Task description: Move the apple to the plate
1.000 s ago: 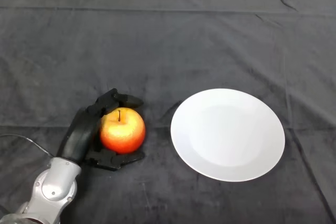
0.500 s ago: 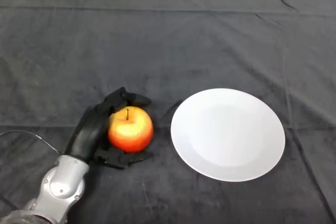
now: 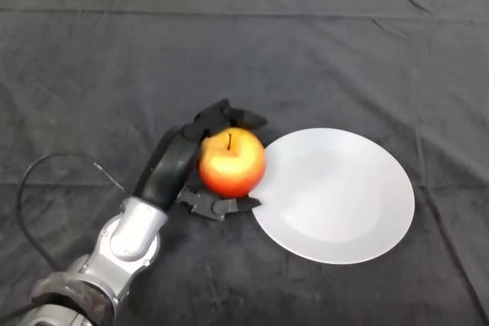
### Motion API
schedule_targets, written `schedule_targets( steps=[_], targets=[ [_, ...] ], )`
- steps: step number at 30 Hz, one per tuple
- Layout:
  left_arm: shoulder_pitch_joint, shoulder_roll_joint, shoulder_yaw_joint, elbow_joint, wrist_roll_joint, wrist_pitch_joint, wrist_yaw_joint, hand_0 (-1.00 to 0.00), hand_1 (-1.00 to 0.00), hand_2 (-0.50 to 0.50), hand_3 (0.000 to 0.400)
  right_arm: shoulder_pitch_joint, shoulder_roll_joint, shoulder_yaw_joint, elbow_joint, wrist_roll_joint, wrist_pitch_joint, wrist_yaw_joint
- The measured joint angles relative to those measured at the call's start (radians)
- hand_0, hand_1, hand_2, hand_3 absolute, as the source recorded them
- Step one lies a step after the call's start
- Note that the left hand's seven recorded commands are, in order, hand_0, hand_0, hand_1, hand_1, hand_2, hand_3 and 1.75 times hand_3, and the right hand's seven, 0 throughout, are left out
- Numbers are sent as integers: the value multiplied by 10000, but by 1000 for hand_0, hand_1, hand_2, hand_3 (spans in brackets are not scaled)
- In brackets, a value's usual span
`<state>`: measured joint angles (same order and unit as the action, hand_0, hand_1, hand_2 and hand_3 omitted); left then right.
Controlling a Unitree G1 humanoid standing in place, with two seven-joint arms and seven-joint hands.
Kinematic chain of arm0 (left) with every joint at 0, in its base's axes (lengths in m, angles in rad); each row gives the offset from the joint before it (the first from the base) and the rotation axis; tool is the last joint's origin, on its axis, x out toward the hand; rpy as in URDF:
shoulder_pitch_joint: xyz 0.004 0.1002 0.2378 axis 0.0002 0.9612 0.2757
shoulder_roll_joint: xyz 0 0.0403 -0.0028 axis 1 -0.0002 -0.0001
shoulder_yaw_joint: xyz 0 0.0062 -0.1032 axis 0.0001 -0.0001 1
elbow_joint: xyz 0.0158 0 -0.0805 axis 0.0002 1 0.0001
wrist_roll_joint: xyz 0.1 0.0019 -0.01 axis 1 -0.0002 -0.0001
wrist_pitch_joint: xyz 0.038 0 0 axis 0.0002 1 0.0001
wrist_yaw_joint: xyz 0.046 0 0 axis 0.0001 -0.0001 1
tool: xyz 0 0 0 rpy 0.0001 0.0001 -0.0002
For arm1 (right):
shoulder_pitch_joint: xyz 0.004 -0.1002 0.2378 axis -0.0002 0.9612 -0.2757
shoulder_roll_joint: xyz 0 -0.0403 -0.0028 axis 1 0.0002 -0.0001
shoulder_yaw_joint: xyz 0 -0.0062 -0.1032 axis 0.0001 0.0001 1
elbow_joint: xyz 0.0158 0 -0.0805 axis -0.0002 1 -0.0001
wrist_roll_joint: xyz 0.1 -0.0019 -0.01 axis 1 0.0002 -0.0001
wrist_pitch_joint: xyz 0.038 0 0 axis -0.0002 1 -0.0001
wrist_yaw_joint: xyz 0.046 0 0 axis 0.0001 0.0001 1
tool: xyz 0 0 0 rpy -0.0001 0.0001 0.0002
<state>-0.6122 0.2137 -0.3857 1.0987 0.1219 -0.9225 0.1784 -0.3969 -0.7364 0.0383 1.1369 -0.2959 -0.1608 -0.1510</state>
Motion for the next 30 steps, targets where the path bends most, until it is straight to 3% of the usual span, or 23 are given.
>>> schedule_targets(
  steps=[11, 26, 27, 28, 29, 30],
  targets=[
    [-67, -372, -1054, 5, 227, -74, 497, -1000, -961, -20, 400, -4, -10, -2, 2, -1, 0, 0],
    [-802, -467, -2135, 6, 124, 1054, 291, -1000, -906, -47, 400, -11, -14, -2, 2, -1, -2, 0],
    [-805, -461, -2266, 6, 115, 1143, 271, -796, -851, 27, 340, -11, -15, -2, 2, 0, -2, 0],
    [-804, -468, -2374, 6, 81, 1229, 242, -478, -761, 141, 304, -12, -15, -2, 2, -1, -2, 0],
    [-806, -492, -2376, 6, 68, 1260, 216, -267, -710, 222, 284, -11, -15, -2, 2, 0, -2, 0],
    [-812, -506, -2377, 5, 56, 1332, 202, -149, -686, 269, 275, -12, -15, -3, 2, 1, -3, 0]
  ],
)
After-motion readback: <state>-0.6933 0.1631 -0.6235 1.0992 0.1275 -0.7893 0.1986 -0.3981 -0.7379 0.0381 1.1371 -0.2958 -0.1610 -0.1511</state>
